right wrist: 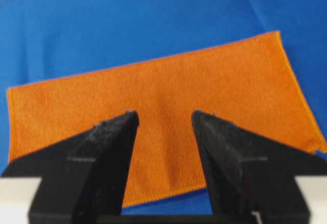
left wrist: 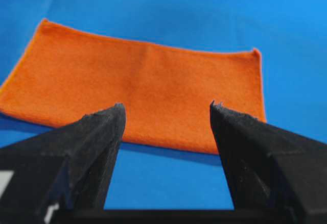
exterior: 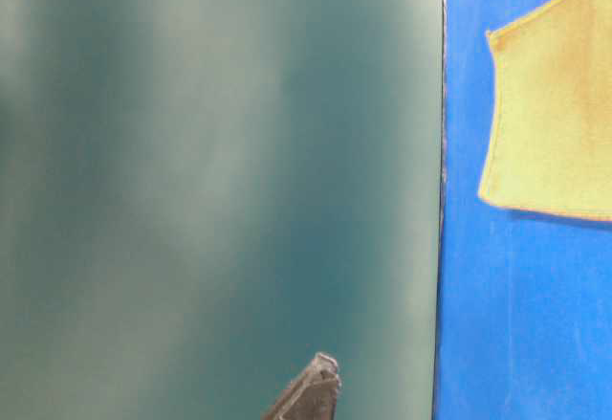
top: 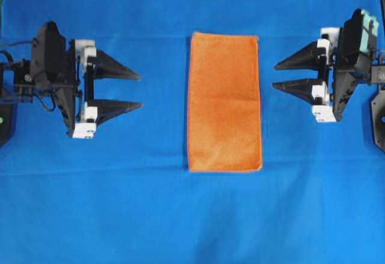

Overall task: Fold the orange towel.
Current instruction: 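Open both grippers and retract them to the sides, then move both grippers to the strip's far end and grasp its corners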

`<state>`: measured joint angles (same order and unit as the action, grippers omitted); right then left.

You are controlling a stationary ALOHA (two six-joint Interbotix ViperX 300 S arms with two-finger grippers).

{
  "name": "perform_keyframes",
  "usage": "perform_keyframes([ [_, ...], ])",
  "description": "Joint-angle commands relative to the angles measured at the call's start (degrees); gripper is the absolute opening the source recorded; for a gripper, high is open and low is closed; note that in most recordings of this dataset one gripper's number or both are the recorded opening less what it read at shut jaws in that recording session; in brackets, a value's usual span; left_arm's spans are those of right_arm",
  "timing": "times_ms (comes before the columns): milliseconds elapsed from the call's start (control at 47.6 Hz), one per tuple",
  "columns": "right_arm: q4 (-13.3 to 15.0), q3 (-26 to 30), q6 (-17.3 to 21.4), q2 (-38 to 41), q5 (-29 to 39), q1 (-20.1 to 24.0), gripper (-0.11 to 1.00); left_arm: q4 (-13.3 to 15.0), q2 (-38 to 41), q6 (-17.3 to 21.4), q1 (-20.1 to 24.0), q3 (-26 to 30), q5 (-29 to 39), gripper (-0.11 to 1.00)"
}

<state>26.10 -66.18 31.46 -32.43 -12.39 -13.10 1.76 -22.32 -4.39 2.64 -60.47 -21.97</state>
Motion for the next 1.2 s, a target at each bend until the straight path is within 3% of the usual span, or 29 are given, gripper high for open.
perform_keyframes([
  [0, -0.18, 0.53, -0.09, -0.18, -0.70, 0.00, 0.53, -0.09, -0.09, -0.09, 0.18, 1.05, -0.62, 0.61],
  [336, -0.18, 0.97, -0.18, -0.09, -0.53, -0.79, 0.54, -0.09, 2.46, 0.00, 0.53, 3.43, -0.62, 0.61],
  [525, -0.18, 2.46, -0.18, 2.46, 0.18, -6.59, 0.60, -0.09, 7.65, 0.26, 4.31, 8.17, -0.35, 0.68],
  [652, -0.18, 3.96, -0.18, 6.68, 1.58, -11.51, 0.64, -0.09, 12.48, 0.26, 8.09, 11.51, 0.09, 0.79],
  [820, -0.18, 6.94, -0.44, 14.15, 2.11, -14.77, 0.65, -0.09, 21.18, 0.26, 12.13, 16.88, 0.09, 0.90],
  [1177, 0.00, 14.06, -0.88, 31.99, 1.85, -17.84, 0.66, -0.09, 37.44, 0.18, 17.23, 26.02, 0.00, 0.91],
])
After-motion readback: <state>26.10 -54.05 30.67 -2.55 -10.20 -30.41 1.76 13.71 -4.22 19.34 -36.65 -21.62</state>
